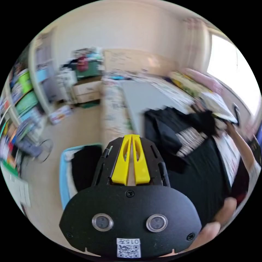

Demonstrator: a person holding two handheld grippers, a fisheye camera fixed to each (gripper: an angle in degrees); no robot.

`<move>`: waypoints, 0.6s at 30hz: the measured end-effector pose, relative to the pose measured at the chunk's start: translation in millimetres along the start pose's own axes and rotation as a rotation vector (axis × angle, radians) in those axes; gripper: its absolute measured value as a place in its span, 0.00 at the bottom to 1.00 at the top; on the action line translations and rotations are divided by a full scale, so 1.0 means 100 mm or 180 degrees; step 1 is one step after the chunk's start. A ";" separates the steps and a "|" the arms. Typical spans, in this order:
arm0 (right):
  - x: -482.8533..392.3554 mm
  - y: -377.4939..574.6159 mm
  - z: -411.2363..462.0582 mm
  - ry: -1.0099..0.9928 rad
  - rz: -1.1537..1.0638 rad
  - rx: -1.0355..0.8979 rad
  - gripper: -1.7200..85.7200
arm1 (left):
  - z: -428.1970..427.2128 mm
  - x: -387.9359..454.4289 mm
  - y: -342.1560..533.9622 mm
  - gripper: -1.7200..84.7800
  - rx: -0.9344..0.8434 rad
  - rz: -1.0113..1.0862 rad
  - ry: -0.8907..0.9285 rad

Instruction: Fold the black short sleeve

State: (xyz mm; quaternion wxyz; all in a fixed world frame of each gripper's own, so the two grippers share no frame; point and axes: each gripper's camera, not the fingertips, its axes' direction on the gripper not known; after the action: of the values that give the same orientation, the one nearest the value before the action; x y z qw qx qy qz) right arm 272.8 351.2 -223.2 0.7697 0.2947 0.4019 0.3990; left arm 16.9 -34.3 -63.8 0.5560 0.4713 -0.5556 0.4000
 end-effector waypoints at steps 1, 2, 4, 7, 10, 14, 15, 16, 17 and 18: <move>0.07 0.01 0.02 0.0110 0.0068 -0.0045 0.04 | -0.05 -0.27 -0.03 0.02 -0.0038 -0.0281 -0.0021; 0.05 0.04 -0.02 0.0182 0.0121 0.0040 0.05 | -0.13 -0.39 -0.03 0.03 0.0024 -0.0385 0.0028; -0.14 0.07 -0.11 0.0156 -0.0014 0.0193 0.08 | -0.27 -0.27 -0.04 0.05 0.0199 -0.0223 0.0217; -0.75 0.08 -0.14 -0.0106 -0.0401 0.0173 0.11 | -0.16 0.44 -0.12 0.11 -0.0127 0.0487 0.1113; -1.43 0.13 -0.15 -0.0632 -0.0749 0.0026 0.14 | 0.17 1.21 -0.09 0.17 -0.0733 0.0996 0.1709; -2.08 0.27 -0.26 -0.1098 -0.1223 -0.0075 0.14 | 0.57 1.40 -0.07 0.15 -0.1052 0.0840 0.1731; -2.13 0.30 -0.27 -0.1116 -0.1270 -0.0085 0.14 | 0.58 1.36 -0.07 0.13 -0.1040 0.0799 0.1800; -2.21 0.34 -0.28 -0.1126 -0.1343 -0.0115 0.13 | 0.56 1.27 -0.10 0.09 -0.0966 0.0714 0.1906; -2.27 0.37 -0.28 -0.1129 -0.1393 -0.0132 0.13 | 0.50 1.16 -0.13 0.06 -0.0873 0.0634 0.1885; -2.29 0.38 -0.27 -0.1124 -0.1417 -0.0133 0.12 | 0.46 1.09 -0.16 0.05 -0.0819 0.0611 0.1823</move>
State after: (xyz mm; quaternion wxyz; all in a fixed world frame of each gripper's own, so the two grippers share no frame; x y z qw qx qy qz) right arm 153.2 179.8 -119.4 0.9024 0.2482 0.3081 0.1709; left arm 28.3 -91.4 40.7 0.7044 0.2110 -0.4646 0.4934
